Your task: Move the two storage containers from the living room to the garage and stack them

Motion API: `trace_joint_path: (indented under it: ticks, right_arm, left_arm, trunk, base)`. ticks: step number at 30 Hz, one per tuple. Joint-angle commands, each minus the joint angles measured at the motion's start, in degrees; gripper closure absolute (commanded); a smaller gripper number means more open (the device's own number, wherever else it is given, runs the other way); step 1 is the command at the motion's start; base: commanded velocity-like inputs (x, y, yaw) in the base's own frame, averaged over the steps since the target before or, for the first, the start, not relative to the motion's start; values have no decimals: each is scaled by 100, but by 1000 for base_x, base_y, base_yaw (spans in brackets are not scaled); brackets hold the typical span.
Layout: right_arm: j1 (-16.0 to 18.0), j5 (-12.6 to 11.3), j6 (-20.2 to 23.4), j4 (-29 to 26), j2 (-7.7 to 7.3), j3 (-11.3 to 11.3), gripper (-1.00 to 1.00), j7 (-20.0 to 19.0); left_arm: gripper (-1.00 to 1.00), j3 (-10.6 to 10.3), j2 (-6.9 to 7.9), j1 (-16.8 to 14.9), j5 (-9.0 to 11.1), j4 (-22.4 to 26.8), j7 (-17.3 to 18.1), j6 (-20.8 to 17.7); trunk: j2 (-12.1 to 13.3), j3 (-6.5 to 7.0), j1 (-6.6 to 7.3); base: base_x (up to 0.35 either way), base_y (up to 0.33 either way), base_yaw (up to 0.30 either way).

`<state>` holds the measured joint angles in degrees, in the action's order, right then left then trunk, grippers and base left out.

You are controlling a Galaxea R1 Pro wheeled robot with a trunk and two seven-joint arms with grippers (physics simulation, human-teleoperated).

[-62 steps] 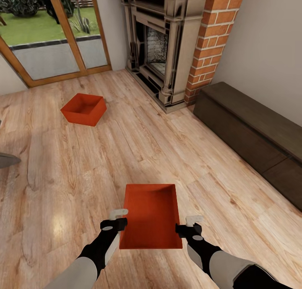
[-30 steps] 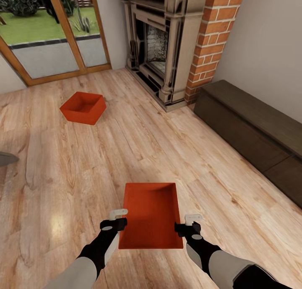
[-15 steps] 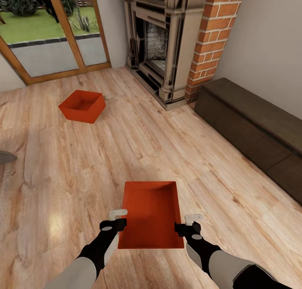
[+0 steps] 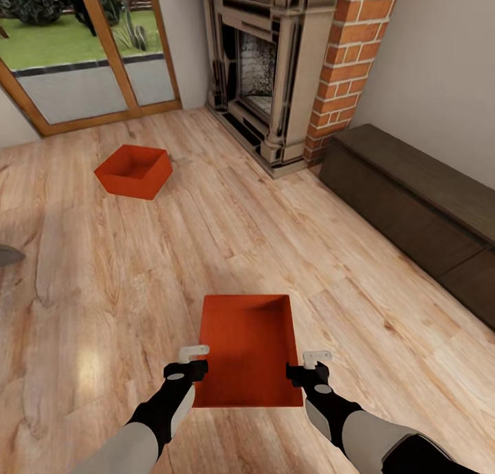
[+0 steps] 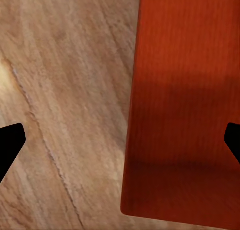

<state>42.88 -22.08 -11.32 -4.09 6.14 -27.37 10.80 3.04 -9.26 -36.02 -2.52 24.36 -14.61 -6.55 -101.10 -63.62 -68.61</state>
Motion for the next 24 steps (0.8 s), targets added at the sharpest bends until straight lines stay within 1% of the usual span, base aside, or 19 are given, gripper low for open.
trace_joint_path:
  ticks: [1,24]
  right_arm:
    - [2,-51,-19,4,1,-49,-100,19]
    - [2,-51,-10,4,-6,-41,-100,19]
  left_arm:
    - [-100,26,-6,-1,-28,7,0,-30]
    - [-100,20,3,2,-22,45,2,-13]
  trunk:
    - [-43,-22,-22]
    - [-965,-435,-527]
  base:
    - [0,0,0]
    - [0,0,0]
